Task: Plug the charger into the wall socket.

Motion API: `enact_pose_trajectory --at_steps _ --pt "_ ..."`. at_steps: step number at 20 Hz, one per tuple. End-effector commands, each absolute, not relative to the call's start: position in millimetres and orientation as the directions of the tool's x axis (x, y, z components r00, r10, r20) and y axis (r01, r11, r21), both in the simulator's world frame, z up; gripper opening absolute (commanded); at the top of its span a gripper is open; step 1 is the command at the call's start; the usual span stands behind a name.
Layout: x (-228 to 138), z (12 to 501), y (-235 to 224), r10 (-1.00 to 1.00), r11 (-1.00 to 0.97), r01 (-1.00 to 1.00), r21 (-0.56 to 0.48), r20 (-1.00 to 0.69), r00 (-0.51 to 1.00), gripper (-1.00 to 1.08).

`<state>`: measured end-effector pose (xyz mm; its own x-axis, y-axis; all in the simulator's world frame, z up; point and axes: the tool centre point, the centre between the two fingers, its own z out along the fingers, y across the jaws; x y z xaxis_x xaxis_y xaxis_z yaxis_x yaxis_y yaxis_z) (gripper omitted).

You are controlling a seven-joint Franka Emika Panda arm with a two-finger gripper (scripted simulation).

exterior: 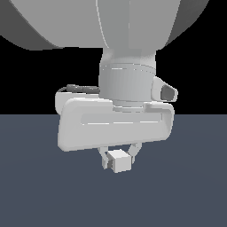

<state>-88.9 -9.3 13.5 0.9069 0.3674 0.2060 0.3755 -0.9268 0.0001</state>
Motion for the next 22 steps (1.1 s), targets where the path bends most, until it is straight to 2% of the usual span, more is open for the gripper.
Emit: enact_pose_trajectory --at_steps 1,9,22 --pt "-86.9 16.4 -9.7 0.351 -0.933 0.359 0.000 0.207 0.913 -1.00" --pt "-74.8 35.0 -13.9 0.229 -0.972 0.235 -0.002 0.210 0.951 -1.00" --pt "-49.0 79.7 -33.0 -0.083 -0.996 -0.085 -0.003 0.210 0.974 -1.00"
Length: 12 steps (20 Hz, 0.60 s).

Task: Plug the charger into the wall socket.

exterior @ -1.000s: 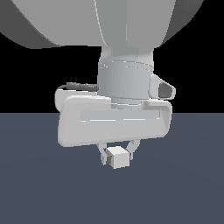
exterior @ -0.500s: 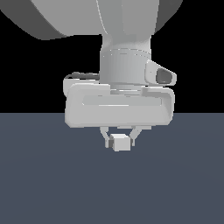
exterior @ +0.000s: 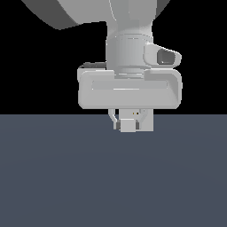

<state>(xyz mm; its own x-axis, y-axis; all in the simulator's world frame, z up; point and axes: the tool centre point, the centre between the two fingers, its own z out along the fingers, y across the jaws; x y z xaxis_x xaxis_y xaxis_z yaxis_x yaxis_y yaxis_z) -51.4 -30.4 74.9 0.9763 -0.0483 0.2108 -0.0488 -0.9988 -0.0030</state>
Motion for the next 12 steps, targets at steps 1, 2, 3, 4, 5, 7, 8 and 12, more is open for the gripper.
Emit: enact_pose_trajectory --at_steps 1,2,3,4,5,7,8,12 --pt "-47.7 82.3 -34.6 -0.102 -0.995 -0.104 -0.003 0.210 0.972 -1.00" --pt "-46.5 84.7 -36.0 -0.120 -0.993 -0.122 -0.003 0.210 0.970 -1.00" --pt "-45.5 86.9 -37.4 -0.136 -0.990 -0.139 -0.002 0.210 0.968 -1.00" --pt "-44.5 89.0 -38.7 -0.151 -0.988 -0.154 -0.002 0.209 0.966 -1.00" --pt "-43.7 90.8 -39.9 -0.165 -0.986 -0.168 -0.002 0.209 0.964 -1.00" --pt "-42.3 94.0 -42.1 -0.188 -0.981 -0.192 -0.001 0.209 0.960 -1.00" --pt "-41.7 95.4 -43.1 -0.198 -0.979 -0.202 -0.001 0.208 0.958 -1.00" --pt "-40.2 99.0 -45.8 -0.226 -0.973 -0.231 0.000 0.208 0.952 -1.00"
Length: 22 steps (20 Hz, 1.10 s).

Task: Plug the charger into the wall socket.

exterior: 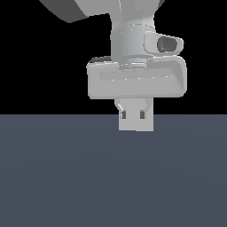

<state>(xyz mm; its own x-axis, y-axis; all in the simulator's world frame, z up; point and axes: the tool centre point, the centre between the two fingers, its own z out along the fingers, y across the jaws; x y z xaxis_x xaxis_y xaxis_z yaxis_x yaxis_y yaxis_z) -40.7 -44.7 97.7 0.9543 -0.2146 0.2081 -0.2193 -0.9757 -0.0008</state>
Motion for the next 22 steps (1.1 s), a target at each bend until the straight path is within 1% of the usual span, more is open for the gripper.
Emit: enact_pose_trajectory --at_steps 1,12,22 --pt "-40.0 99.6 -46.2 -0.230 -0.972 -0.235 0.000 0.207 0.951 -1.00" --pt "-37.0 100.0 -47.5 -0.234 -0.971 -0.239 0.000 0.207 0.950 -1.00" --pt "-6.6 100.0 -55.0 -0.234 -0.971 -0.239 -0.001 0.207 0.950 -1.00"
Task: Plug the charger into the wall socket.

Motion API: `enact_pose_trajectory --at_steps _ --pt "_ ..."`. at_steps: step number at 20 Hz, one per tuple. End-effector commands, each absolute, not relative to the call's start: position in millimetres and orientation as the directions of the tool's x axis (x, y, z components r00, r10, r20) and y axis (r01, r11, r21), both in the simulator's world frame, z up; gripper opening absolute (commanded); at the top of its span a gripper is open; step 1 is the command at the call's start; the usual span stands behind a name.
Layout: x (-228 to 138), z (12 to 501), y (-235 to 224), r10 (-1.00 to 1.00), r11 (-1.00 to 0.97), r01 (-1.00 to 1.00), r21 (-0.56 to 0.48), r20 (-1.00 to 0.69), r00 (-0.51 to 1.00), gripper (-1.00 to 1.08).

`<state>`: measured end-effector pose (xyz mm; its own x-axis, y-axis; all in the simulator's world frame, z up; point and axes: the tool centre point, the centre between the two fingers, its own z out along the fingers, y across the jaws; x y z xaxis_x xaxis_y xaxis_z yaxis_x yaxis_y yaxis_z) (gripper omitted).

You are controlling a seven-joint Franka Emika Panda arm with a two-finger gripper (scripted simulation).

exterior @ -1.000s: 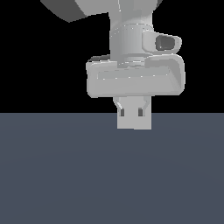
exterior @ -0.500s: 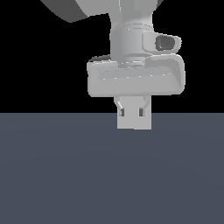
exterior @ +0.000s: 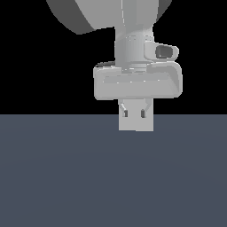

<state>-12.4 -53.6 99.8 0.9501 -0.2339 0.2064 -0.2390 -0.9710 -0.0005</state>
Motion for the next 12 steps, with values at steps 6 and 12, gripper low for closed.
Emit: enact_pose_trajectory --at_steps 6,12 --pt "7.0 100.0 -58.3 -0.234 -0.971 -0.239 -0.001 0.207 0.950 -1.00" --pt "8.7 100.0 -58.8 -0.234 -0.971 -0.239 0.000 0.207 0.950 -1.00"
